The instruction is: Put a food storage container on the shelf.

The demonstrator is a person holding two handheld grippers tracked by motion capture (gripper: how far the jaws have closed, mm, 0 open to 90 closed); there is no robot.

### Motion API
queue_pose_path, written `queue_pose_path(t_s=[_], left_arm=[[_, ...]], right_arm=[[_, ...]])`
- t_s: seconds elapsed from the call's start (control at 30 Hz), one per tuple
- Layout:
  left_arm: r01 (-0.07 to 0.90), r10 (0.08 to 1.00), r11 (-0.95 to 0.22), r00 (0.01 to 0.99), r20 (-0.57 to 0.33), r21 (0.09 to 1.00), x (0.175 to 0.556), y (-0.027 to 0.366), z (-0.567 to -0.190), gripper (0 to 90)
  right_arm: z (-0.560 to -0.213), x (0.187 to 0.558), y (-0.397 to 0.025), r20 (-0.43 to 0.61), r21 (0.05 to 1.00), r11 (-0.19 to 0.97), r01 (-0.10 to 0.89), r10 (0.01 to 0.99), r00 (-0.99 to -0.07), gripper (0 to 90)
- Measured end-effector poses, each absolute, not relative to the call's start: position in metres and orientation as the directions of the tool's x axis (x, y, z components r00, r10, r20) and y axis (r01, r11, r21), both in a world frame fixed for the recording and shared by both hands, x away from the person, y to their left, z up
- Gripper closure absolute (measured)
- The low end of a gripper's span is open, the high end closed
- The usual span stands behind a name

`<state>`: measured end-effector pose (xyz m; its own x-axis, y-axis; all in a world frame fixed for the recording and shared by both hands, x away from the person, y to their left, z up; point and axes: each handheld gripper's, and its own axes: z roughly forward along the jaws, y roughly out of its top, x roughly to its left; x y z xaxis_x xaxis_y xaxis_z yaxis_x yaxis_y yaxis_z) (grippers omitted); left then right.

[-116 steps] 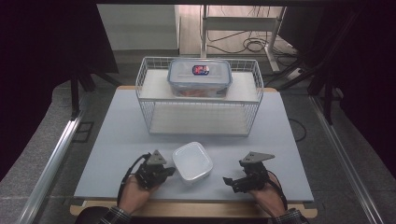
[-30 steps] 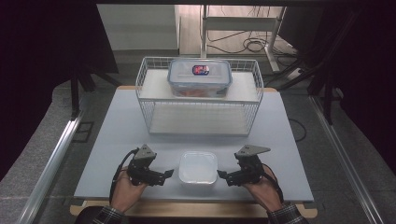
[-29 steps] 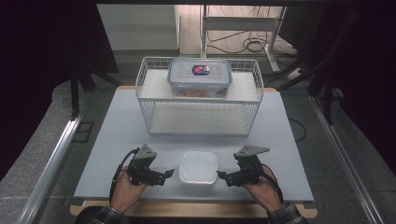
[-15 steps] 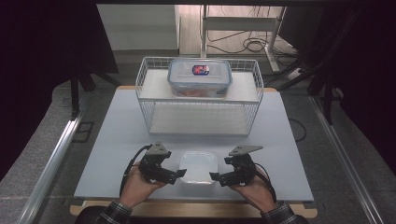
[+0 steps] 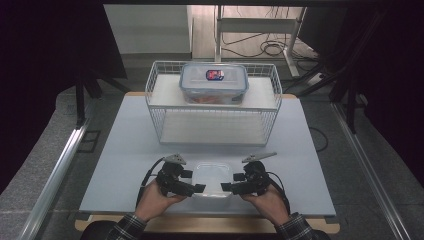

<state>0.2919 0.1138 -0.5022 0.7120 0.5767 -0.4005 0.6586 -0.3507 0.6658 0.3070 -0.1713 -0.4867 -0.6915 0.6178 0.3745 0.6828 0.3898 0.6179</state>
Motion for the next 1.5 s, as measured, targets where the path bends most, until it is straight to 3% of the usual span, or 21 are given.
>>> queue_pose_path(t_s=[0.03, 0.07, 0.17, 0.37, 0.63, 0.8, 0.97, 1.5], left_arm=[[0.666, 0.579, -0.343, 0.705, -0.409, 0.662, 0.291, 0.115, -0.502, 31.8], [0.677, 0.583, -0.332, 0.695, -0.421, 0.657, 0.29, 0.118, -0.501, 31.8], [0.705, 0.595, -0.307, 0.666, -0.449, 0.639, 0.291, 0.124, -0.497, 47.1], [0.696, 0.619, -0.28, 0.658, -0.429, 0.661, 0.289, 0.127, -0.491, 61.4], [0.687, 0.651, -0.243, 0.639, -0.41, 0.684, 0.286, 0.126, -0.488, 66.8], [0.676, 0.666, -0.207, 0.627, -0.405, 0.707, 0.284, 0.128, -0.486, 76.7], [0.683, 0.667, -0.184, 0.614, -0.421, 0.707, 0.285, 0.13, -0.489, 77.6], [0.632, 0.701, -0.175, 0.618, -0.355, 0.755, 0.285, 0.129, -0.477, 78.8]], right_arm=[[-0.485, 0.306, -0.174, 0.401, 0.6, 0.361, 0.714, 0.637, -0.659, 43.0], [-0.485, 0.306, -0.174, 0.401, 0.6, 0.361, 0.714, 0.637, -0.659, 43.0], [-0.481, 0.304, -0.179, 0.444, 0.577, 0.301, 0.76, 0.665, -0.601, 55.1], [-0.477, 0.303, -0.185, 0.467, 0.593, 0.248, 0.766, 0.669, -0.579, 66.2], [-0.473, 0.302, -0.184, 0.443, 0.625, 0.222, 0.748, 0.688, -0.575, 70.8], [-0.472, 0.301, -0.189, 0.452, 0.651, 0.184, 0.736, 0.684, -0.572, 78.7], [-0.472, 0.3, -0.186, 0.418, 0.678, 0.196, 0.709, 0.691, -0.59, 78.8], [-0.461, 0.304, -0.18, 0.309, 0.751, 0.241, 0.615, 0.695, -0.65, 78.5]])
